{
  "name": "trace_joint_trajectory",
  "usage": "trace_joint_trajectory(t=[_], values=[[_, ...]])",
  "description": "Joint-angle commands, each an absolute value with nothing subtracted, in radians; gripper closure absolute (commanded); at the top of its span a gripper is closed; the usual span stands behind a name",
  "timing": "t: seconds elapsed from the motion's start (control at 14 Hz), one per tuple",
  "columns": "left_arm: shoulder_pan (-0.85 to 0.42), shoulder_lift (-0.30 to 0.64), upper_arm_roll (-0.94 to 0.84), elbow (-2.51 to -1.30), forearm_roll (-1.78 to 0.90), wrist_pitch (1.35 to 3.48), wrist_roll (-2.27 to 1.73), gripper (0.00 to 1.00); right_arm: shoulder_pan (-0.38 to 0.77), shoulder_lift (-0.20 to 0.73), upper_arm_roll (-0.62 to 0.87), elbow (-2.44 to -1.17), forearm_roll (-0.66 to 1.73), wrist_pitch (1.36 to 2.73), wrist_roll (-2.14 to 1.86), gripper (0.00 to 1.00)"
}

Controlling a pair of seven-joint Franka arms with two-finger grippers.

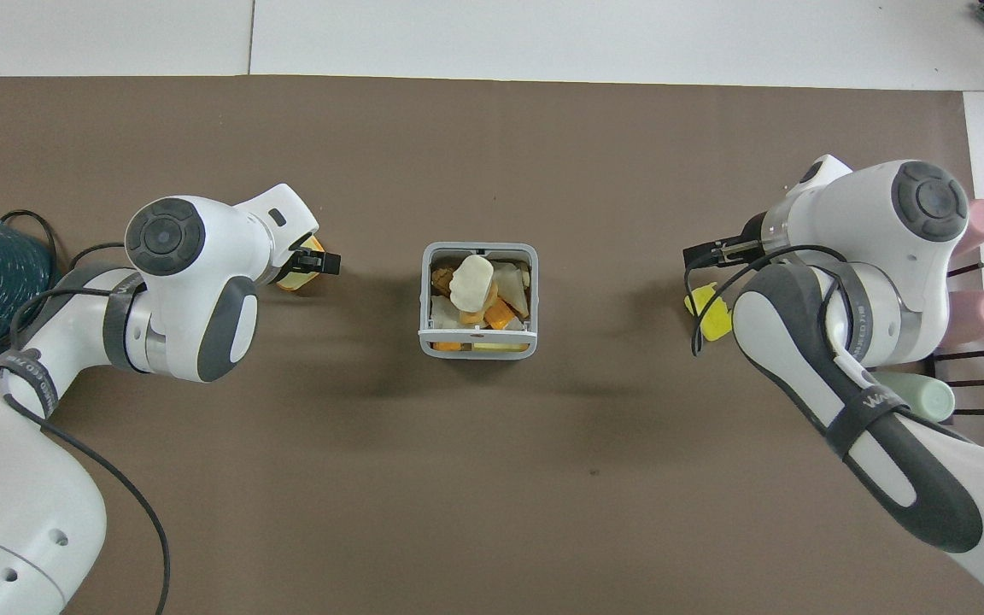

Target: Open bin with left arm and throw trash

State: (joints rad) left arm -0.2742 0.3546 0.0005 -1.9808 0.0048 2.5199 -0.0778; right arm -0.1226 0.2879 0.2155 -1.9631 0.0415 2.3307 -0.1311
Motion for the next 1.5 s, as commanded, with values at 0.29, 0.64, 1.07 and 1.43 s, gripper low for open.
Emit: trace_joint_trajectory(t=[0.29,0.64,1.07,1.43], values=[[-0.282,0.364,0.008,-1.996,0.023,2.557,-0.086,0.60,-0.144,0.224,0.230,-2.161,0.020,2.416,-0.222,0.00],[-0.282,0.364,0.008,-1.991,0.021,2.543,-0.089,1.00,-0.137,0.230,0.232,-2.152,0.020,2.419,-0.213,1.00],[-0.276,0.345,0.011,-1.882,0.020,2.307,-0.089,1.00,-0.126,0.233,0.268,-1.915,0.054,2.176,-0.010,1.00],[-0.232,0.310,0.011,-1.745,0.017,2.075,-0.080,1.00,-0.014,0.278,0.279,-1.749,0.387,2.202,0.355,1.00]])
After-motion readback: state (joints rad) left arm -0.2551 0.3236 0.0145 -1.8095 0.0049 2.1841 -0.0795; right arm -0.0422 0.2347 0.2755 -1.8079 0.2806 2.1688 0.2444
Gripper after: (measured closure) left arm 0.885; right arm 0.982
